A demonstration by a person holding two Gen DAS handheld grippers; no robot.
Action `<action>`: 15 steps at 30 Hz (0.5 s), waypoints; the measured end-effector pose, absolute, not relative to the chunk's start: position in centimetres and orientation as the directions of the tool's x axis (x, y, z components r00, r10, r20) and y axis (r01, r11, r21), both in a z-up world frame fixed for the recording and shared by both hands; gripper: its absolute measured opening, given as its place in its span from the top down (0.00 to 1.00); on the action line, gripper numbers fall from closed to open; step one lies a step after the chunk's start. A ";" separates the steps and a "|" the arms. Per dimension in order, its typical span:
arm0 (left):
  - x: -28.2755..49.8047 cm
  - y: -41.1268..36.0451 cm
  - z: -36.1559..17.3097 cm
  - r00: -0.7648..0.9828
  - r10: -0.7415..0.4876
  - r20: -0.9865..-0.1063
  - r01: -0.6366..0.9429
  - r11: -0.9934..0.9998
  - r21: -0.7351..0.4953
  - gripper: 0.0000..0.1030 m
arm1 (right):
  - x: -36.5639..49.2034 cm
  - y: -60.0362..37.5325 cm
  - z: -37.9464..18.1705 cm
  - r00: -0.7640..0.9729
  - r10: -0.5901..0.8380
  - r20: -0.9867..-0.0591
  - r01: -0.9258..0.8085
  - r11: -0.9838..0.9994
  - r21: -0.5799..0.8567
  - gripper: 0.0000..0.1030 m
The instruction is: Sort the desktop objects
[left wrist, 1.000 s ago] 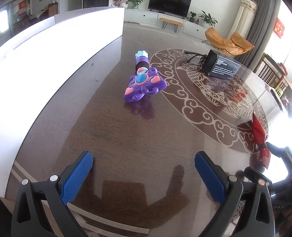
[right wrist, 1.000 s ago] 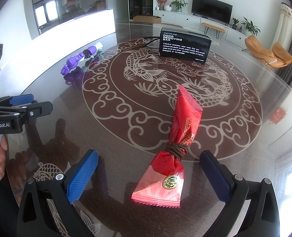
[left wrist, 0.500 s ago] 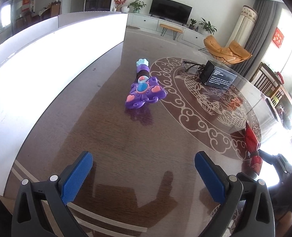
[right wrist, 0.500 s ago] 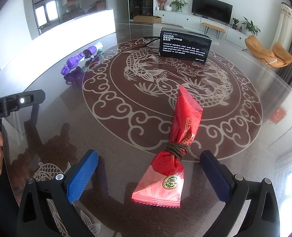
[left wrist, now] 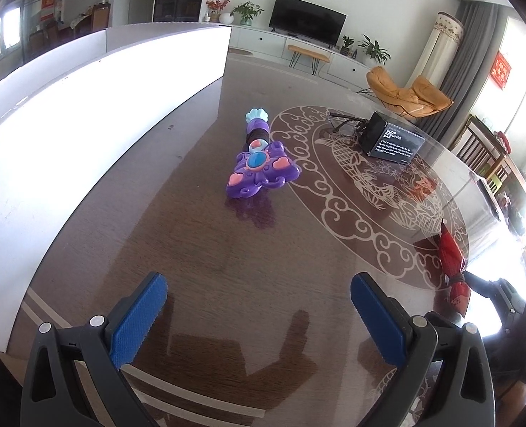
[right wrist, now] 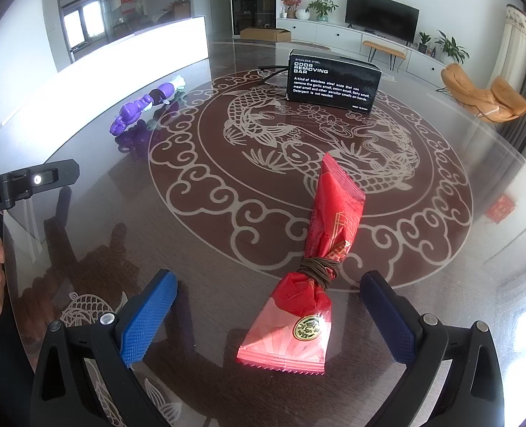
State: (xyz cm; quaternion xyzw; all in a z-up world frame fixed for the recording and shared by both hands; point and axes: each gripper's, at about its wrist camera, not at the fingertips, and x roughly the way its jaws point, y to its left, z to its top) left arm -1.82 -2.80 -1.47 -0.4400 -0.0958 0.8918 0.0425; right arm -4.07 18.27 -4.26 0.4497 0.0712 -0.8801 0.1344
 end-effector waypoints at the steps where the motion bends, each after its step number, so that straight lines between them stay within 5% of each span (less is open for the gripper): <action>1: -1.8 -2.8 -1.5 -0.610 0.160 -0.776 0.009 -0.978 -0.209 0.00 | -4.1 18.3 -4.3 -0.559 -0.173 -0.811 0.301 -0.954 -0.004 0.00; 15: -1.8 -2.7 -1.4 -0.610 0.162 -0.776 0.010 -0.977 -0.212 0.00 | -4.1 18.3 -4.3 -0.559 -0.172 -0.811 0.301 -0.954 -0.004 0.00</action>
